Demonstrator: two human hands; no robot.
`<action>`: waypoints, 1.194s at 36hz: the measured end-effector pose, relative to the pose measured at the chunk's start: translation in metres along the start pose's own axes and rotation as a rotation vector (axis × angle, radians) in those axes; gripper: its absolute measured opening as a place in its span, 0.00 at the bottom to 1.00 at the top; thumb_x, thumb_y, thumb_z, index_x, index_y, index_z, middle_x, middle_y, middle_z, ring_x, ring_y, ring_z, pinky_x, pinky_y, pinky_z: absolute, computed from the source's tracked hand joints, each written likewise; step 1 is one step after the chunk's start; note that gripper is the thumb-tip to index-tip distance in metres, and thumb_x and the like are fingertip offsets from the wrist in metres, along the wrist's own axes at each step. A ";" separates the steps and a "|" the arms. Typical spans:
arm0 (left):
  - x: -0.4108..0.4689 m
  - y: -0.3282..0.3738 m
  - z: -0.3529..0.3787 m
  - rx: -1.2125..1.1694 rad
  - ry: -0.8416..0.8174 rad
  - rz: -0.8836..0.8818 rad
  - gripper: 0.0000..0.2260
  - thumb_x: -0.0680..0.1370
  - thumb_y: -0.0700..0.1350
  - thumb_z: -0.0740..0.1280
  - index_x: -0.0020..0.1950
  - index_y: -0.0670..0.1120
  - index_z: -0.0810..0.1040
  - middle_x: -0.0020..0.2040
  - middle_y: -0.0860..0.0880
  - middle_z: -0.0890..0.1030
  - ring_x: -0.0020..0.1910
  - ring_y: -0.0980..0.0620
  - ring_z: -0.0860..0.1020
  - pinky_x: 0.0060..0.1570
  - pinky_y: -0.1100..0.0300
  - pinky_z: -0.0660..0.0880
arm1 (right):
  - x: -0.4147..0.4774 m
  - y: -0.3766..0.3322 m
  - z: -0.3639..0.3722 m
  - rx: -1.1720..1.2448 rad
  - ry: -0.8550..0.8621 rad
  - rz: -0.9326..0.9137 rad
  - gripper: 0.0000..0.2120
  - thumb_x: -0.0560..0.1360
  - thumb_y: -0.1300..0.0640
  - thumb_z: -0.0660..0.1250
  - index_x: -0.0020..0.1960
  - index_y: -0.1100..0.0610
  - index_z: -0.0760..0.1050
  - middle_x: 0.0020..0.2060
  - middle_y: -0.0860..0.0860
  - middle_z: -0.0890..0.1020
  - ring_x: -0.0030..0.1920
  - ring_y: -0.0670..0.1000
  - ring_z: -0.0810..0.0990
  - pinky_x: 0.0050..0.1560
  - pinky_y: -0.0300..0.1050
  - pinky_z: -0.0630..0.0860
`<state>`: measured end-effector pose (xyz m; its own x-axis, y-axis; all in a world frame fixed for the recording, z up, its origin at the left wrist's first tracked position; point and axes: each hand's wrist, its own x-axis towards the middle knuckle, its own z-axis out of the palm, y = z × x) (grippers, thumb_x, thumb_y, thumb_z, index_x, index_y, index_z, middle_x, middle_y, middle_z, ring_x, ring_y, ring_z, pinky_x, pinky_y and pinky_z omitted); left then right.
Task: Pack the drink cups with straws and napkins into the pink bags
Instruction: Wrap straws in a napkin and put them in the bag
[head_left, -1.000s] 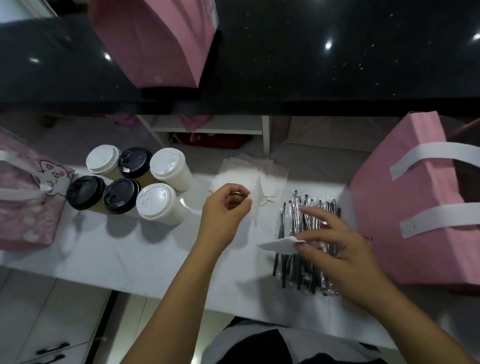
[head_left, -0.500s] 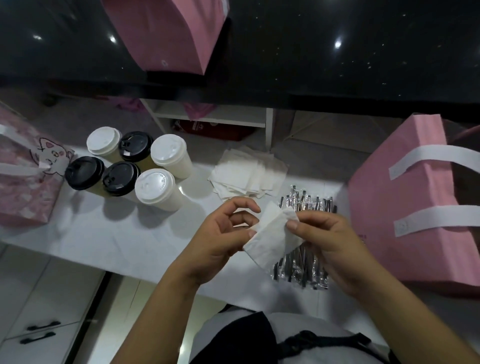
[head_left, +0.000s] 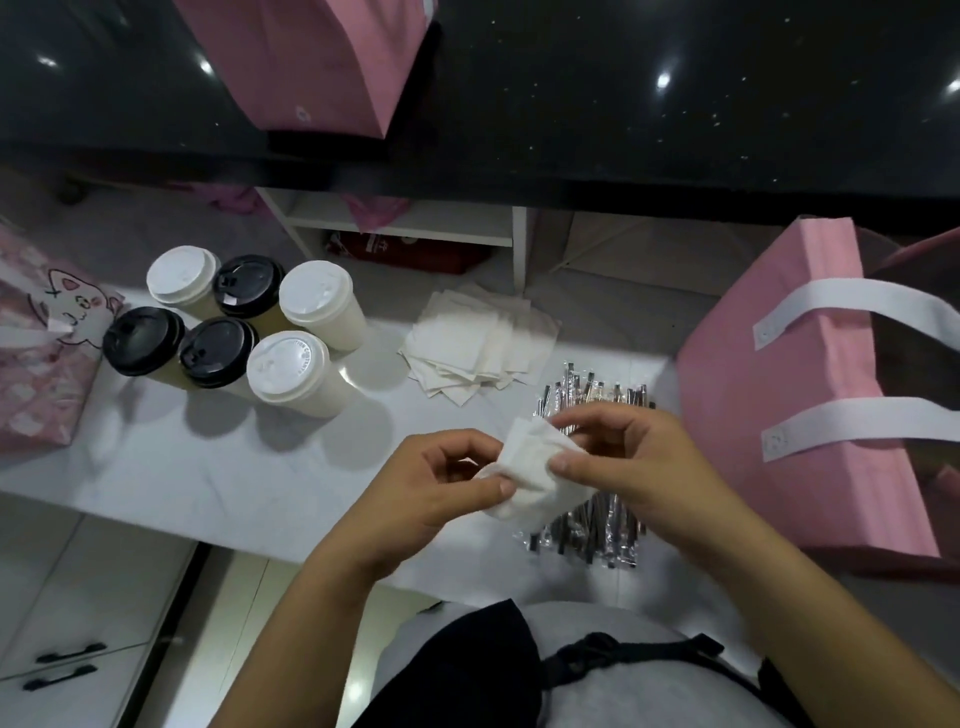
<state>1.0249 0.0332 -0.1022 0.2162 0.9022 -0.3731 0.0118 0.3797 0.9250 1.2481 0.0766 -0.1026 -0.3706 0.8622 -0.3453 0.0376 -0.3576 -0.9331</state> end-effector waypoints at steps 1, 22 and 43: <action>-0.001 0.002 -0.003 0.022 -0.031 -0.003 0.05 0.73 0.38 0.75 0.48 0.46 0.86 0.44 0.47 0.85 0.43 0.51 0.82 0.46 0.61 0.78 | -0.002 -0.001 -0.003 -0.048 -0.037 -0.004 0.13 0.68 0.63 0.78 0.51 0.54 0.85 0.43 0.56 0.85 0.43 0.52 0.82 0.47 0.47 0.79; 0.040 -0.019 0.008 0.164 -0.140 -0.111 0.06 0.76 0.36 0.74 0.51 0.45 0.86 0.43 0.44 0.84 0.40 0.50 0.81 0.37 0.56 0.80 | -0.025 0.025 -0.013 -0.532 0.163 -0.186 0.13 0.72 0.61 0.75 0.43 0.41 0.83 0.39 0.43 0.84 0.41 0.47 0.81 0.45 0.57 0.79; 0.098 -0.088 0.033 1.138 0.245 -0.142 0.11 0.78 0.54 0.68 0.57 0.52 0.80 0.59 0.51 0.77 0.51 0.46 0.80 0.45 0.56 0.68 | -0.048 0.026 -0.018 -0.625 0.436 -0.216 0.09 0.72 0.64 0.75 0.45 0.50 0.84 0.39 0.43 0.83 0.41 0.46 0.81 0.42 0.40 0.76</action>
<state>1.0774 0.0813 -0.2181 -0.0497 0.9289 -0.3670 0.9140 0.1904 0.3581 1.2838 0.0323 -0.1121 -0.0368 0.9986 -0.0380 0.5687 -0.0103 -0.8225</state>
